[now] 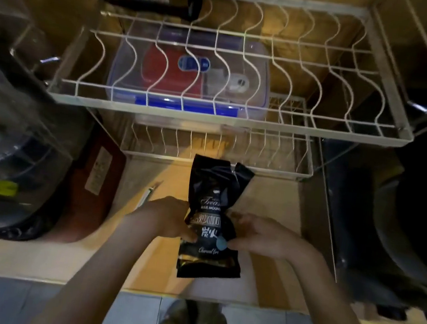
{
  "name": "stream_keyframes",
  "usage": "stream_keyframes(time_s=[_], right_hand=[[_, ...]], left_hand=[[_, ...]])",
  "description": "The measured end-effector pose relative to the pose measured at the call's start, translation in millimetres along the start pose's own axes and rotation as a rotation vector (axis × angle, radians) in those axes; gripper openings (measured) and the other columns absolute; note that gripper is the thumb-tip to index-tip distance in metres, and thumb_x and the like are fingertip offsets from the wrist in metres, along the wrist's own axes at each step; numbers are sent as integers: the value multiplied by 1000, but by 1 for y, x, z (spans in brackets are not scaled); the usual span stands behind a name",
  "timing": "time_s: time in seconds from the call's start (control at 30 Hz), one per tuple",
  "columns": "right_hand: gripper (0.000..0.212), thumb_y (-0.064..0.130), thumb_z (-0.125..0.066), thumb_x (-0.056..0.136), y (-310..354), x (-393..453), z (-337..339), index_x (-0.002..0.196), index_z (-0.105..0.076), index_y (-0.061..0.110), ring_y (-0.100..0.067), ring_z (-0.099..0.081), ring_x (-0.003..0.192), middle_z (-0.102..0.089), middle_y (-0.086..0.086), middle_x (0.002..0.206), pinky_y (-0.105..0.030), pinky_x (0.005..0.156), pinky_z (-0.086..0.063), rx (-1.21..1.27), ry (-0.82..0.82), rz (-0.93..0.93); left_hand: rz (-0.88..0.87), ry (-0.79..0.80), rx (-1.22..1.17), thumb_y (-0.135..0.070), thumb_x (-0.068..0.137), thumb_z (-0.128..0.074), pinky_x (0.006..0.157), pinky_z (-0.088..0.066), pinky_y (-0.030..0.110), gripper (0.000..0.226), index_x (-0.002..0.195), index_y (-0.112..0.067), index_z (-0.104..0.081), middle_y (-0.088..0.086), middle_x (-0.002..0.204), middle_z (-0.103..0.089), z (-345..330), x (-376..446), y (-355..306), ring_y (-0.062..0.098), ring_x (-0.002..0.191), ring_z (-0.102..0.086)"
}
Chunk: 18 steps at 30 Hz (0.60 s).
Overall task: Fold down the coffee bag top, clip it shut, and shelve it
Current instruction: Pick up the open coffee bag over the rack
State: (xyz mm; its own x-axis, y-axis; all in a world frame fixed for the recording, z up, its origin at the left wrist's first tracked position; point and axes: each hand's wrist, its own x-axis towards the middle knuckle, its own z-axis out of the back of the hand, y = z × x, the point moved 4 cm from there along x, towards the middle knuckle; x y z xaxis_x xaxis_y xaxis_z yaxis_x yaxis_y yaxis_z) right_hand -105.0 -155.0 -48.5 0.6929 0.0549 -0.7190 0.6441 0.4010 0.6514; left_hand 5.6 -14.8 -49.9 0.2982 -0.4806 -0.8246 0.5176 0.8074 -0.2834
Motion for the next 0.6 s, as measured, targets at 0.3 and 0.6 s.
stream_keyframes(time_s=[0.3, 0.6], right_hand=[[68, 5, -81, 63, -30, 24, -32, 101, -40, 44, 9, -54, 95, -52, 24, 107, -6, 77, -45, 432, -121, 77], [60, -4, -82, 56, -50, 33, -46, 110, -58, 7, -20, -66, 98, -68, -10, 109, -27, 79, -56, 678, -298, 6]], left_hand=[[-98, -108, -444, -32, 66, -78, 77, -36, 21, 84, 133, -17, -30, -4, 124, -49, -37, 21, 13, 20, 113, -48], [-125, -286, -722, -41, 39, -84, 64, -43, 12, 88, 117, -16, -51, 1, 108, -65, -56, 27, 28, 13, 94, -58]])
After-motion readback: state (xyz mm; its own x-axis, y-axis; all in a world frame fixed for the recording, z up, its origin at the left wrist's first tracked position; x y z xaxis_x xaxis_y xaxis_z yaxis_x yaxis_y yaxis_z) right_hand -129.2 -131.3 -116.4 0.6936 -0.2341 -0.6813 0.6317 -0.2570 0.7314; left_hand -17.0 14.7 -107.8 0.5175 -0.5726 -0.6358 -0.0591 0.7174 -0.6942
